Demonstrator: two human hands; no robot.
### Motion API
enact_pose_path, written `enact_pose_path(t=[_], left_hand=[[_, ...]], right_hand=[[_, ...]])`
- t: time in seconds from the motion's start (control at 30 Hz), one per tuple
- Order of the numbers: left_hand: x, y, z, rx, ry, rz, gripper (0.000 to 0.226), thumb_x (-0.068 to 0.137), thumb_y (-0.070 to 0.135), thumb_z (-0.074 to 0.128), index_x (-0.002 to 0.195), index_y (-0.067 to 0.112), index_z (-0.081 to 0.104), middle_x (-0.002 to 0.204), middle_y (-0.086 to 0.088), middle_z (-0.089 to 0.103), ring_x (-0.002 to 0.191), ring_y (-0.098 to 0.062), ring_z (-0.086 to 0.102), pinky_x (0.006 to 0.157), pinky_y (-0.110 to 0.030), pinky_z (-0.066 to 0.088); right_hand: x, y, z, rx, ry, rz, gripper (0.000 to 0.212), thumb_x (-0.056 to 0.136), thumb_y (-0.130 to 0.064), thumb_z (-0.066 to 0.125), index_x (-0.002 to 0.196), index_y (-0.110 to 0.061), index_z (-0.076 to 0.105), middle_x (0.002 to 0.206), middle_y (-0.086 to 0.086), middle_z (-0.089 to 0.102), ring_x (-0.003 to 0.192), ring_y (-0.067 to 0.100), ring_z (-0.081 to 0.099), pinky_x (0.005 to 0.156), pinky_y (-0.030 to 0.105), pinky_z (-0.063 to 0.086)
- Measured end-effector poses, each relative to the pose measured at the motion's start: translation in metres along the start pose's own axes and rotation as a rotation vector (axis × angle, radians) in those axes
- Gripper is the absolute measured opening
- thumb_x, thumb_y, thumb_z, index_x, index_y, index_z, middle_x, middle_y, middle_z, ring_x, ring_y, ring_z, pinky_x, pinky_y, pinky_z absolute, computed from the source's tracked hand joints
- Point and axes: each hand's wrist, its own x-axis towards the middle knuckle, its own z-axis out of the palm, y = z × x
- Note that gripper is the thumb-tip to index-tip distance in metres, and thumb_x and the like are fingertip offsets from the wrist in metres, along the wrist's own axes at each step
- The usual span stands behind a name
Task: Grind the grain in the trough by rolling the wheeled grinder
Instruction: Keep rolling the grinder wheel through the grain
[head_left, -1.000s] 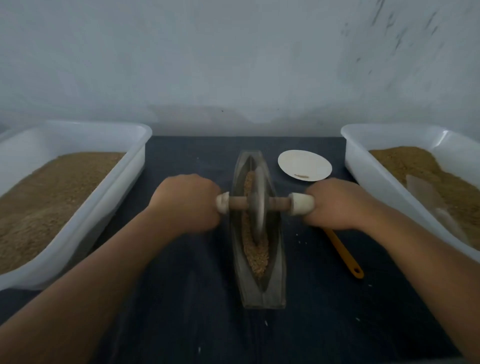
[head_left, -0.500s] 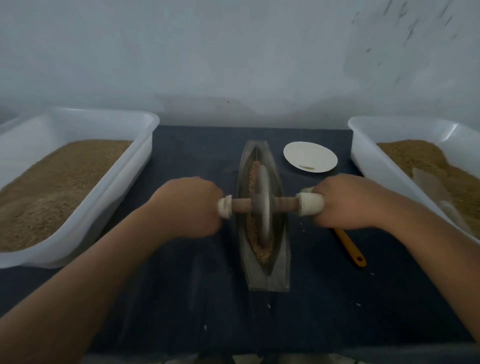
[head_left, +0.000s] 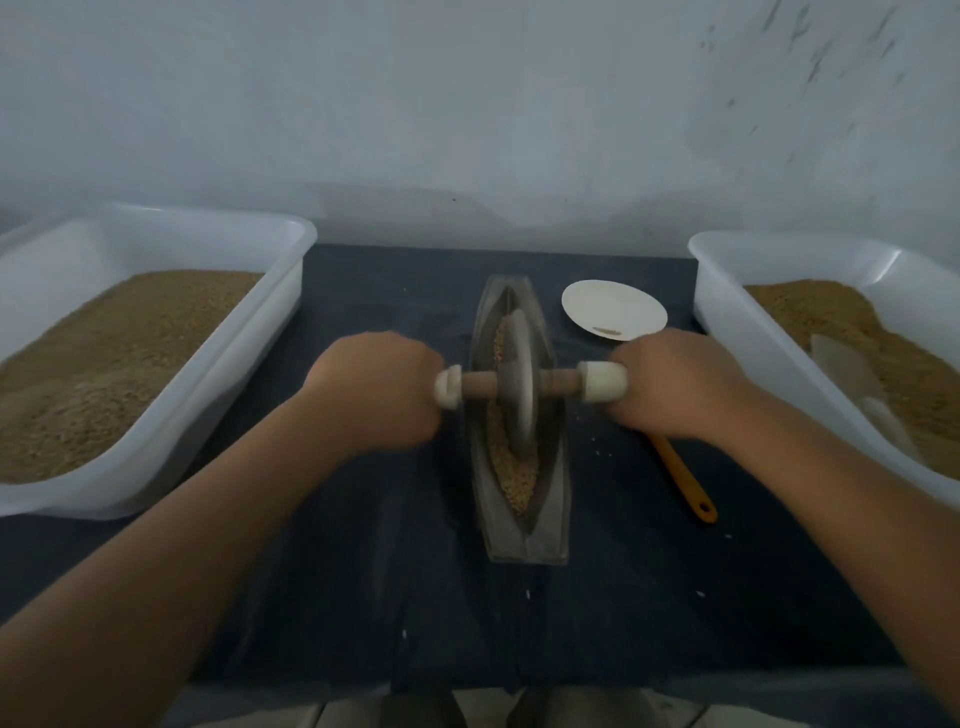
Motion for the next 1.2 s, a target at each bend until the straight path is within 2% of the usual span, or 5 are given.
enact_pose_path(t=[0.1,0.37,0.7,0.93,1.2], left_hand=[[-0.021,-0.004,0.006,0.008,0.061,0.056,0.019,0.073,0.049,0.049,0.067,0.032,0.054,0.057,0.01,0.054,0.049,-0.009,0.05,0.046,-0.025,0.03],[0.069,-0.009,-0.006,-0.07,0.022,-0.168,0.024,0.08,0.046,0.057,0.075,0.024,0.064,0.079,0.004,0.065,0.071,-0.023,0.061,0.067,-0.035,0.049],[-0.004,0.001,-0.007,0.039,0.018,0.065,0.018,0.072,0.045,0.05,0.066,0.03,0.057,0.058,0.01,0.058,0.052,-0.011,0.055,0.049,-0.025,0.036],[0.065,-0.008,-0.004,-0.012,0.056,-0.144,0.026,0.08,0.048,0.058,0.07,0.025,0.062,0.07,0.006,0.062,0.062,-0.018,0.059,0.059,-0.031,0.046],[0.015,-0.002,0.0,0.007,-0.001,-0.049,0.021,0.081,0.045,0.056,0.07,0.028,0.061,0.066,0.009,0.061,0.059,-0.014,0.058,0.053,-0.029,0.042]], right_hand=[[-0.027,0.0,-0.007,0.052,-0.07,-0.1,0.034,0.061,-0.07,0.042,0.087,-0.056,0.059,0.078,-0.036,0.062,0.056,0.0,0.056,0.047,0.027,0.042],[0.05,-0.01,0.006,-0.041,0.275,0.086,0.023,0.08,-0.038,0.064,0.065,-0.026,0.051,0.06,-0.008,0.05,0.054,0.013,0.045,0.052,0.029,0.035],[-0.027,0.001,-0.01,0.184,-0.256,-0.055,0.037,0.054,-0.072,0.05,0.091,-0.068,0.054,0.082,-0.044,0.058,0.066,-0.002,0.063,0.052,0.028,0.045],[0.047,-0.004,0.008,-0.032,0.172,0.118,0.025,0.084,-0.051,0.065,0.071,-0.03,0.056,0.07,-0.008,0.058,0.064,0.015,0.052,0.058,0.031,0.041],[0.013,-0.002,-0.006,0.011,-0.073,0.039,0.019,0.076,-0.049,0.063,0.07,-0.032,0.062,0.067,-0.008,0.063,0.064,0.009,0.059,0.055,0.031,0.047]])
